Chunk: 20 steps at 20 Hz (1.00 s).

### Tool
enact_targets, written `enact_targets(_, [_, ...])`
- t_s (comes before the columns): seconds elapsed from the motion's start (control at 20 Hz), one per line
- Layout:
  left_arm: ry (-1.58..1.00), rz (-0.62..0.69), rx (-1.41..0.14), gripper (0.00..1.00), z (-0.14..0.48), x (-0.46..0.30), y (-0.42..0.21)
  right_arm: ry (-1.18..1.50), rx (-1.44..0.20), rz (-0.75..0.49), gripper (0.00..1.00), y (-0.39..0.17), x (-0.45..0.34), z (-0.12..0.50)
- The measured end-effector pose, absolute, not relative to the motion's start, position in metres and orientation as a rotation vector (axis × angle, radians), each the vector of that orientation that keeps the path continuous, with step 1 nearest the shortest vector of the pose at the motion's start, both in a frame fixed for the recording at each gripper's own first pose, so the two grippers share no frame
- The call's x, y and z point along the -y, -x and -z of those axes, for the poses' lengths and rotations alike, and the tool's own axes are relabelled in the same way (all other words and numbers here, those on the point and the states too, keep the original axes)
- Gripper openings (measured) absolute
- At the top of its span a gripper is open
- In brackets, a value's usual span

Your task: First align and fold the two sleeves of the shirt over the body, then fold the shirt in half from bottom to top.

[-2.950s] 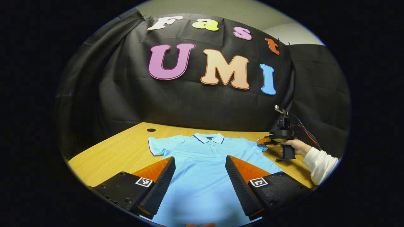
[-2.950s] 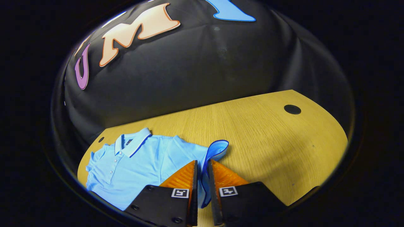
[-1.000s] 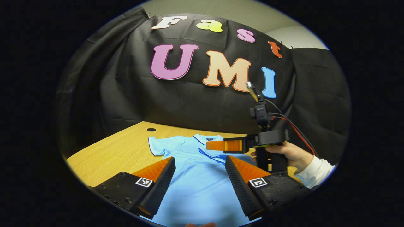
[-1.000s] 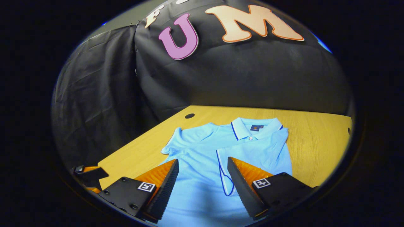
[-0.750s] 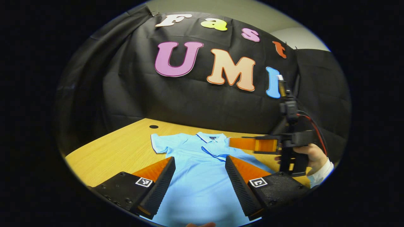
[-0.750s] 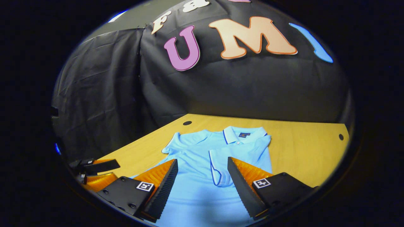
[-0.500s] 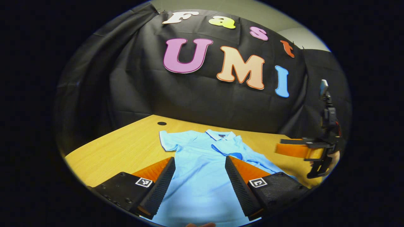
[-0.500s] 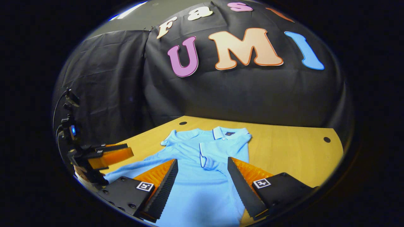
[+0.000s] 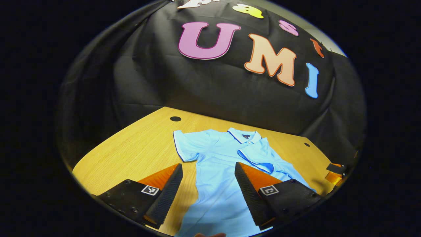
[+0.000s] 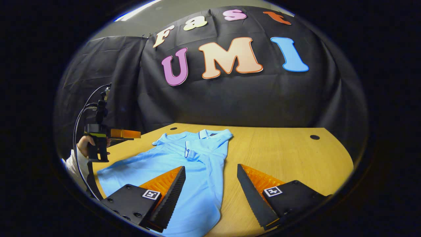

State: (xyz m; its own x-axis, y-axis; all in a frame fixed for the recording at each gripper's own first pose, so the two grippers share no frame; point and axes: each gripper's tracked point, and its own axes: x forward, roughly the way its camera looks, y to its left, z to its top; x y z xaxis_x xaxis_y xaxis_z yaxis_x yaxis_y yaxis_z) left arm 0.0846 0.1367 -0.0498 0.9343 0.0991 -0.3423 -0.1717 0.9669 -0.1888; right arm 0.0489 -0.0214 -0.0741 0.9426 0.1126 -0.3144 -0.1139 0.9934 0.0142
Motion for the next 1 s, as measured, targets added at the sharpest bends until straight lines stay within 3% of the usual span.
enact_targets(0.6, [0.174,-0.192,-0.567,0.94,0.105,-0.191,-0.179,0.011,-0.315,-0.125,0.98,-0.042,0.020,0.074])
enact_targets(1.0, [0.141,-0.202,-0.658,0.90,0.133,-0.196,-0.187,-0.011,-0.247,-0.109,0.98,-0.033,0.026,0.045])
